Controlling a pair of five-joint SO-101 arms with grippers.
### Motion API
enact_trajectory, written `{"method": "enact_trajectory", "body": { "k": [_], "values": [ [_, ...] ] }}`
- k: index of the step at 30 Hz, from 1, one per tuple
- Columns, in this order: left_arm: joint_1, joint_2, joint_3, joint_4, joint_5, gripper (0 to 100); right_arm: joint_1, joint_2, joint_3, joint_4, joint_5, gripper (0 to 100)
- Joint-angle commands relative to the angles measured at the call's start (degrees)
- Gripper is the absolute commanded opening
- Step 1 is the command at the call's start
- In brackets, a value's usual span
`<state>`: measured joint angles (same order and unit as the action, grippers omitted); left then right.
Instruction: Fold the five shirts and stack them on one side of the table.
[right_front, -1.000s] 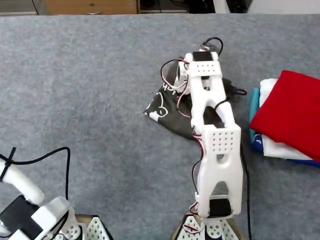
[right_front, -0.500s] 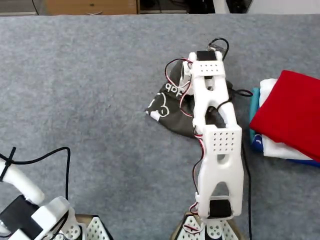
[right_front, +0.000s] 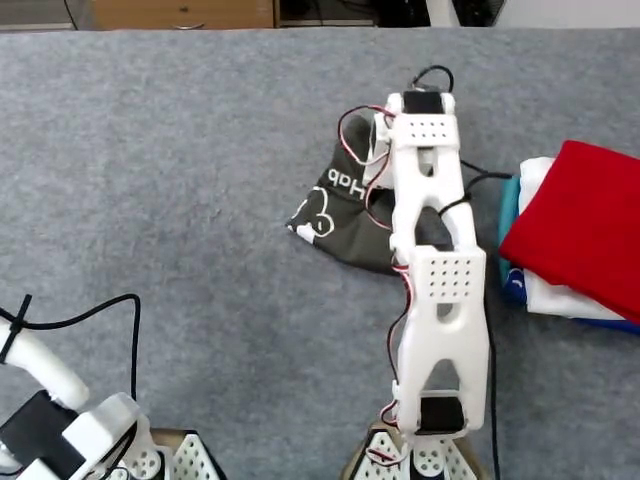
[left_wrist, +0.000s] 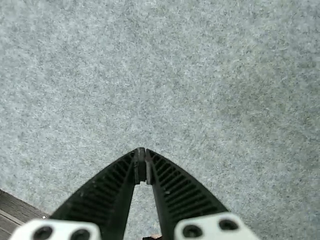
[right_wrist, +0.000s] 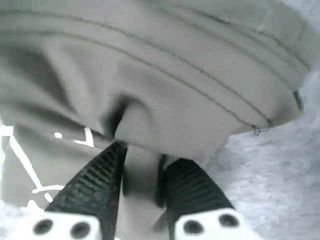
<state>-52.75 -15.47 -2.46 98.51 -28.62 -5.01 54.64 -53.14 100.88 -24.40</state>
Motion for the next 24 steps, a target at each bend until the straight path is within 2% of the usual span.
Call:
{"method": "enact_trajectory", "body": {
  "k": [1, 4, 11, 18, 24],
  "values": [
    [0.6, -1.7, -1.1, -0.7, -0.3, 2, 1.7, -6.2, -3.1, 1.6, 6.7, 0.2],
    [0.4, -1.9, -1.1, -0.7, -0.3, 2, 3.6, -10.7, -0.5, 1.6, 13.9, 0.2],
    [0.3, -1.9, -1.1, -0.4, -0.1, 2, 8.5, -26.3, 12.0, 1.5, 22.9, 0.2],
    [0.4, -1.9, -1.1, -0.3, 0.0, 2, 15.9, -40.2, 17.5, 1.2, 27.4, 0.2],
    [0.2, -2.0, -1.1, -0.3, 0.0, 2, 22.5, -43.4, 17.4, -0.1, 30.1, 0.2]
  ]
}}
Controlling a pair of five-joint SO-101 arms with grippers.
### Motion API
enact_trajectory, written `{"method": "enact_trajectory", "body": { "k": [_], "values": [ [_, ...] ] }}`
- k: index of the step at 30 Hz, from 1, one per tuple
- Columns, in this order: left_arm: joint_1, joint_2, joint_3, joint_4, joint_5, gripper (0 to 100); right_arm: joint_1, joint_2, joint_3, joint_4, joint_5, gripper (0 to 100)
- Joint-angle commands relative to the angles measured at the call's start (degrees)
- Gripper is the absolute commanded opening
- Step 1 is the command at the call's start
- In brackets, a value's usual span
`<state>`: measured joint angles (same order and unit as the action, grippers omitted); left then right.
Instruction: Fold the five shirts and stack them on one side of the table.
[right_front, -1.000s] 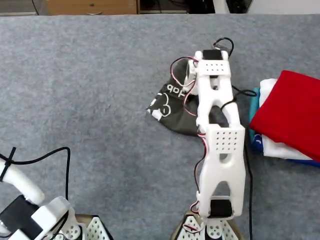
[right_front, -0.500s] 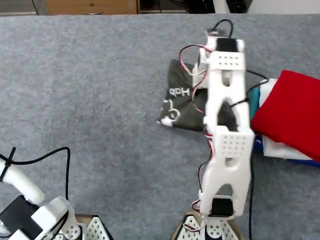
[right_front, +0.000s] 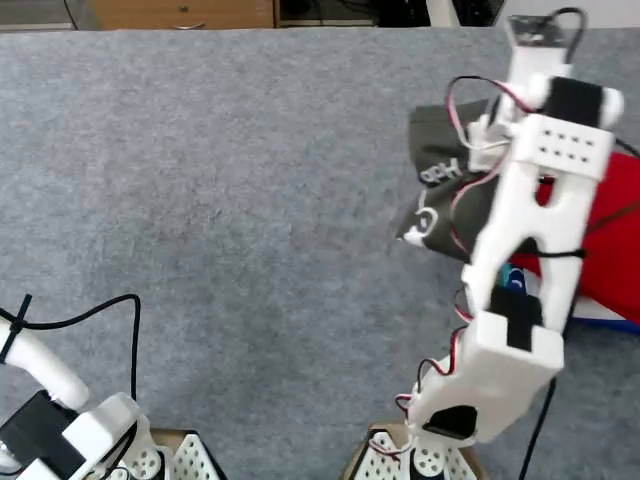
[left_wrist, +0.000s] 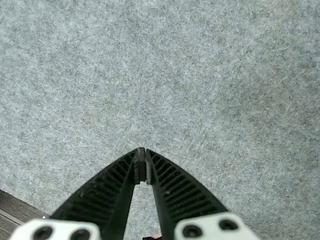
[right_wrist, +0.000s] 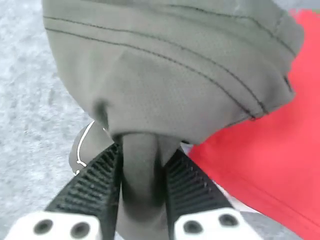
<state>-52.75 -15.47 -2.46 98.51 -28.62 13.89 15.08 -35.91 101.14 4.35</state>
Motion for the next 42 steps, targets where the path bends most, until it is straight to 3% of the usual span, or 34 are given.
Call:
{"method": "enact_trajectory", "body": {
  "k": [1, 18, 27, 35, 42],
  "values": [
    [0.1, -2.0, -1.1, -0.3, 0.0, 2, 4.9, -3.9, 0.1, -0.8, 1.8, 0.2],
    [0.0, -2.0, -1.1, -0.2, 0.0, 2, 20.5, 2.3, 1.5, -13.5, 16.4, 0.2],
    [0.1, -2.0, -1.1, 0.3, 0.0, 2, 24.0, 5.8, 1.4, -15.8, 20.6, 1.5],
    [0.4, -2.0, -1.1, 1.4, 0.0, 2, 27.7, 5.6, -0.1, -15.4, 21.4, 38.3],
    [0.4, -2.0, -1.1, 1.4, 0.0, 2, 26.7, 5.6, -11.1, -5.8, 21.4, 35.9]
  ]
}}
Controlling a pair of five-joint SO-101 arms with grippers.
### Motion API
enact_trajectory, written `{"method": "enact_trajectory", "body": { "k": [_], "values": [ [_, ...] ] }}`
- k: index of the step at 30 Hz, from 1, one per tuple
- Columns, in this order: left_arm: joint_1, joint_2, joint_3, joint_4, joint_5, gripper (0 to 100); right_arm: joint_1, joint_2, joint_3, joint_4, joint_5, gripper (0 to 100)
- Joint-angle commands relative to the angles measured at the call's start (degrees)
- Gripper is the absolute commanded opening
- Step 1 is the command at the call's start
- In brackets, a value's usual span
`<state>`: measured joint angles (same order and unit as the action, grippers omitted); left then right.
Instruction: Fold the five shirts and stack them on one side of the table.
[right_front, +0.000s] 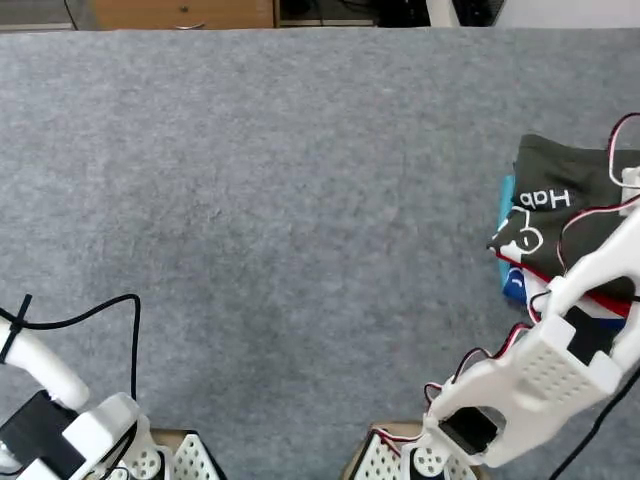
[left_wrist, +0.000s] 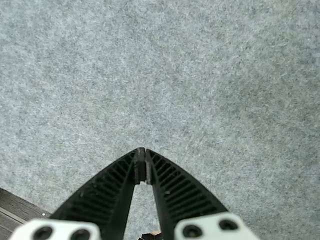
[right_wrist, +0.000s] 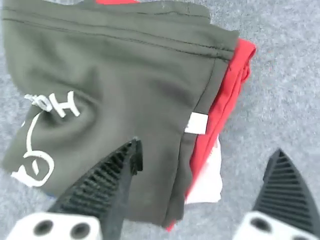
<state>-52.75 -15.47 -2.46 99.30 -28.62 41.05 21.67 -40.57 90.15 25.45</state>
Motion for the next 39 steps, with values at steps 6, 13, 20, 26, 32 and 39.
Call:
{"method": "enact_trajectory", "body": {
  "k": [6, 13, 20, 26, 32, 39],
  "values": [
    [0.3, -2.0, -0.7, 0.6, 0.0, 2, -5.5, -0.7, -10.2, 12.0, 0.2, 12.2],
    [-0.1, -2.0, -1.0, 0.7, 0.0, 2, -6.0, -0.5, -3.0, 11.9, 0.5, 0.2],
    [-0.1, -2.0, -0.6, 0.7, 0.0, 2, -8.0, 2.9, 13.6, 3.8, 0.6, 0.5],
    [-0.1, -2.0, -0.6, 1.4, 0.0, 2, -8.3, 8.6, 18.0, 1.7, 0.5, 0.5],
    [0.1, -2.0, -0.6, 1.4, 0.0, 2, -8.3, 4.6, 6.6, 12.1, 3.3, 0.5],
    [0.3, -2.0, -0.6, 1.4, 0.0, 2, -9.7, 4.2, -3.9, 5.6, 5.5, 0.6]
  ]
}}
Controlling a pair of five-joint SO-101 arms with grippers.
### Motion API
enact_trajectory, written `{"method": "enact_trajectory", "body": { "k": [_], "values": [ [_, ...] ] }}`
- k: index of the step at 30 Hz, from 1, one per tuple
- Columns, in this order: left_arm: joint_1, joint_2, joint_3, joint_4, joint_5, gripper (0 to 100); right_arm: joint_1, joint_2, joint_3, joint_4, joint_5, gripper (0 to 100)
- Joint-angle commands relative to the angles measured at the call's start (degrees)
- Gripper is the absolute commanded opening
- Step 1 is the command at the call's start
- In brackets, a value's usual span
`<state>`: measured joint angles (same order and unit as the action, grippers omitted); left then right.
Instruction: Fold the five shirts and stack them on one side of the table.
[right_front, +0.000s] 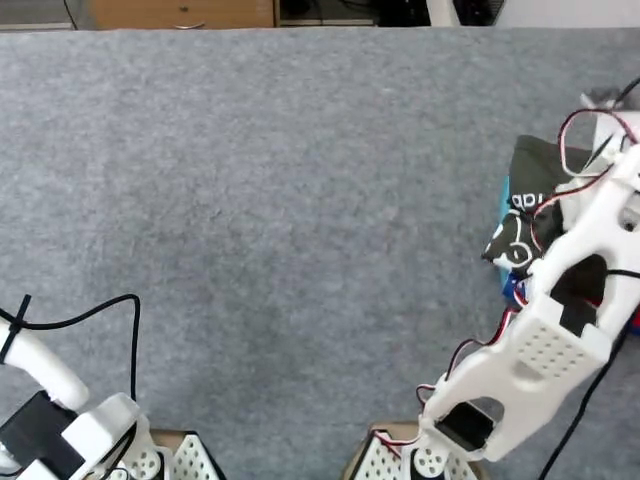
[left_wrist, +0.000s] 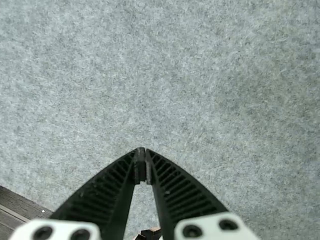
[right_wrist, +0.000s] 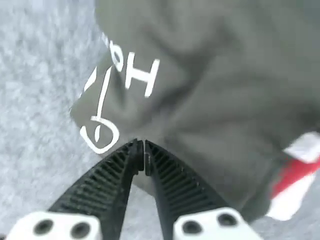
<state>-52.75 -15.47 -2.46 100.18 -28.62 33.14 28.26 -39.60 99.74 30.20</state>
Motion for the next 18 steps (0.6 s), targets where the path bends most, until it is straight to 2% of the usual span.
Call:
{"method": "enact_trajectory", "body": {
  "k": [1, 13, 18],
  "values": [
    [0.4, -2.0, -0.6, 0.5, 0.0, 2, -2.0, -1.6, -5.5, -6.3, 0.7, 0.7],
    [0.1, -2.0, -0.6, 0.5, 0.0, 2, -4.7, 18.7, -6.5, -31.1, 0.7, 0.5],
    [0.2, -2.0, -0.6, 0.5, 0.0, 2, -3.7, 20.0, -7.6, -36.8, 0.7, 0.5]
  ]
}}
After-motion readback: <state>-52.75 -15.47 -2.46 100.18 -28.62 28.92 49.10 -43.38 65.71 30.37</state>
